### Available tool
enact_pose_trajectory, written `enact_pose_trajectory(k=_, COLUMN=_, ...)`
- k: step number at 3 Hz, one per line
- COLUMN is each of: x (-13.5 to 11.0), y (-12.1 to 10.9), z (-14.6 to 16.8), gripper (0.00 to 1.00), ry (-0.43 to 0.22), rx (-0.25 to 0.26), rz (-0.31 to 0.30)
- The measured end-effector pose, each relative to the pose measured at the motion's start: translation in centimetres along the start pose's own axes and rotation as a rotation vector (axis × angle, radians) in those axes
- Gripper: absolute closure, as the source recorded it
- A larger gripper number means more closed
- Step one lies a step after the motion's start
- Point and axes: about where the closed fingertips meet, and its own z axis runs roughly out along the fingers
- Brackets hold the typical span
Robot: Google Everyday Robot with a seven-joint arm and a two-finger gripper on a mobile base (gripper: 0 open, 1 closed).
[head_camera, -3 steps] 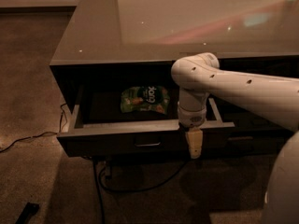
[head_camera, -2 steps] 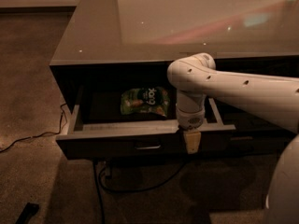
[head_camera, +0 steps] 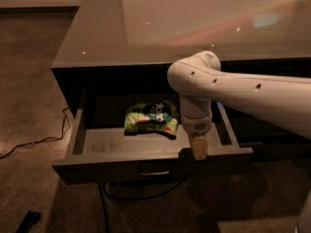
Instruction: Open top drawer
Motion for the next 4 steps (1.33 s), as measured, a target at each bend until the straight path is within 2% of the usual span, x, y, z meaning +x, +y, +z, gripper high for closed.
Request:
enact_pose_trajectory(k=1, x=-0.1, y=0.4, z=-0.4, gripper=0.39, ry=0.007, rx=0.007, rz=0.001)
enact_pose_trajectory(k=2, x=-0.8, y=1.7, z=-2.8, gripper=0.16, ry=0.024, rx=0.056, rz=-0.002)
enact_pose_trajectory(k=3, x=-1.1, y=1.7, z=-4.0, gripper=0.0, ry=-0.025, rx=0.048, rz=-0.028)
enact_pose_trajectory(k=4, x=-1.6, y=0.6, z=-4.2, gripper=0.0, ry=-0.068, rx=0.038, rz=-0.07)
